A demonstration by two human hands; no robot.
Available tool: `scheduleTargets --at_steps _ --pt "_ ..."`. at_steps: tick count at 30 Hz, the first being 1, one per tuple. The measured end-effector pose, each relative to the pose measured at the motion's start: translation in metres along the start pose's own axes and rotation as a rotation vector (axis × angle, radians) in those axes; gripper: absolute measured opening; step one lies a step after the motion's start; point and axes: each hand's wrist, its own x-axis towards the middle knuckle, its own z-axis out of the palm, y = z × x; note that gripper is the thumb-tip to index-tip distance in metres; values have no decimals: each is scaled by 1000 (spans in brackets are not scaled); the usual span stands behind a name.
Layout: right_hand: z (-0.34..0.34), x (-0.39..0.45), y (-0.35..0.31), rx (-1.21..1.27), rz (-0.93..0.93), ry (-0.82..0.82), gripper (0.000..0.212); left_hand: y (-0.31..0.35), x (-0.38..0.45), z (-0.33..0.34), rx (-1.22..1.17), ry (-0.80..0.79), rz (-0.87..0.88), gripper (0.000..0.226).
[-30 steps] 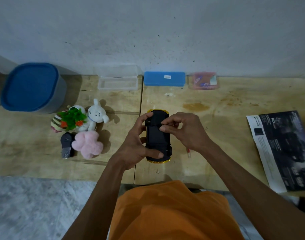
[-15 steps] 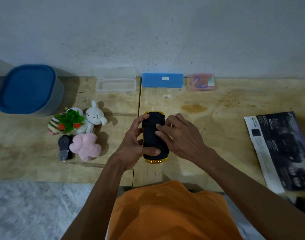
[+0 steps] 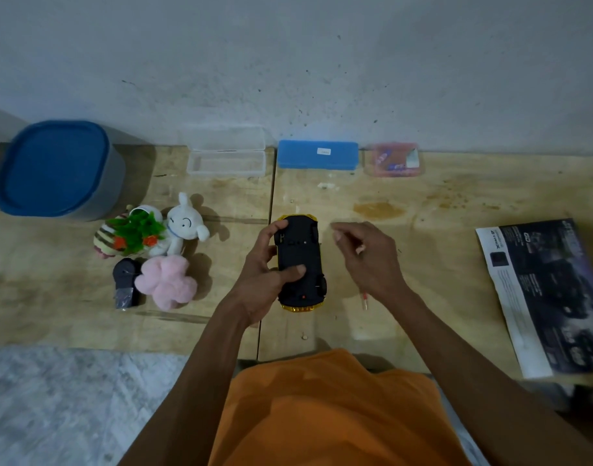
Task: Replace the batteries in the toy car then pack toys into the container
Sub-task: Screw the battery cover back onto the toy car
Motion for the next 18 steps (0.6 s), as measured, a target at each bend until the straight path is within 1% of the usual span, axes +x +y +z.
scheduleTargets --at_steps 1,2,4,6,9,12,14,16,18 --pt "2 2 10 -52 79 33 25 0 0 0 9 5 -5 78" --pt "4 2 20 -115 162 17 28 -1 1 0 22 6 -9 78" --pt "9 -2 38 -254 289 -106 36 -3 0 1 48 4 -15 79" --pt "13 -10 49 -391 344 -214 41 -4 -1 2 64 2 -21 81" --pt "19 -20 55 -441 371 -232 48 -6 -3 3 76 6 -25 82" --pt "24 -24 59 -431 369 -201 54 -6 -4 5 89 8 -29 82" --pt "27 -21 58 -371 375 -183 56 -6 -5 6 96 8 -30 83" --pt "26 -15 50 -233 369 -141 60 -6 -5 5 104 11 -26 83" --pt "19 -9 32 -58 317 -36 56 -5 -6 3 117 18 -18 84"
